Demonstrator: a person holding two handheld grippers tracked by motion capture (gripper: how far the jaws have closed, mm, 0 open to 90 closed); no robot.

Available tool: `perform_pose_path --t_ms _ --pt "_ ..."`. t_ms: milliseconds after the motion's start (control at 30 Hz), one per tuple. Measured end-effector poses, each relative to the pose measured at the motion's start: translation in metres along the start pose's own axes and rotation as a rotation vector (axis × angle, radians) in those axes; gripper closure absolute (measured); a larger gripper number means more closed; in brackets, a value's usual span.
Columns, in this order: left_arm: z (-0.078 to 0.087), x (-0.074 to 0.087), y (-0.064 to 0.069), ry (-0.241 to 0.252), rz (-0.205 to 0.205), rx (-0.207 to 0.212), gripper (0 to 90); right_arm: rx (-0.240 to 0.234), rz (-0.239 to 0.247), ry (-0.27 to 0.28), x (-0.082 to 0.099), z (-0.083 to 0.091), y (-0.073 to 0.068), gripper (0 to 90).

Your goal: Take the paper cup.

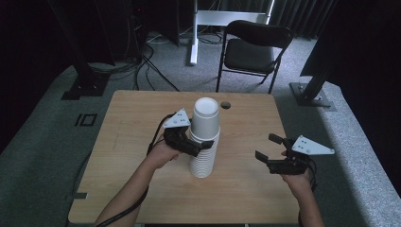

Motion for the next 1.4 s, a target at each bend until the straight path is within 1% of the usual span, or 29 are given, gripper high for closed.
perform_pose_path --t_ms 233,267,333,400,467,667,767,800,1033,1200,1267,1400 --pt "0.0 0.0 0.0 -0.001 0.003 -0.001 4.1 -0.048 0.031 0.015 -0.022 -0.014 -0.006 12.5" --pt "0.0 0.0 0.0 -0.002 0.002 0.0 4.1 -0.059 0.029 0.017 -0.025 -0.015 -0.006 12.5" --pt "0.0 0.0 0.0 -0.002 0.004 -0.001 4.1 -0.068 0.04 0.02 -0.031 -0.019 -0.007 12.5" --pt "0.0 0.0 0.0 -0.002 0.003 -0.001 4.1 -0.081 0.04 0.023 -0.036 -0.024 -0.008 12.6" --pt "0.0 0.0 0.0 -0.002 0.003 -0.001 4.1 -0.095 0.049 0.019 -0.041 -0.029 -0.009 12.6" --pt "0.0 0.0 0.0 -0.003 0.004 0.0 4.1 -0.136 0.054 0.028 -0.055 -0.043 -0.014 12.6" --pt "0.0 -0.001 0.0 -0.005 0.004 -0.001 4.1 -0.158 0.068 0.029 -0.062 -0.051 -0.018 12.5" --pt "0.0 -0.001 0.0 -0.005 0.003 -0.002 4.1 -0.167 0.07 0.028 -0.063 -0.053 -0.019 12.5" --pt "0.0 -0.001 0.0 -0.005 0.007 -0.003 4.1 -0.194 0.091 0.016 -0.069 -0.067 -0.027 12.5" --pt "0.0 -0.001 0.001 -0.009 0.004 -0.003 4.1 -0.209 0.091 0.025 -0.074 -0.076 -0.029 12.3" --pt "0.0 -0.001 0.001 -0.008 0.005 -0.003 4.2 -0.223 0.089 0.024 -0.076 -0.079 -0.031 11.9" --pt "0.0 -0.001 0.0 -0.005 0.007 -0.004 4.2 -0.235 0.106 0.006 -0.081 -0.089 -0.036 12.0"
Point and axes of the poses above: each handheld gripper's, and its own axes: z roughly backward along the jaws, x roughly out of its underside, y roughly to its right, the point moved 1 cm from there along -z, roughly forward along the jaws, and after that the axes turned 11 degrees about y, right-handed, at the moved point
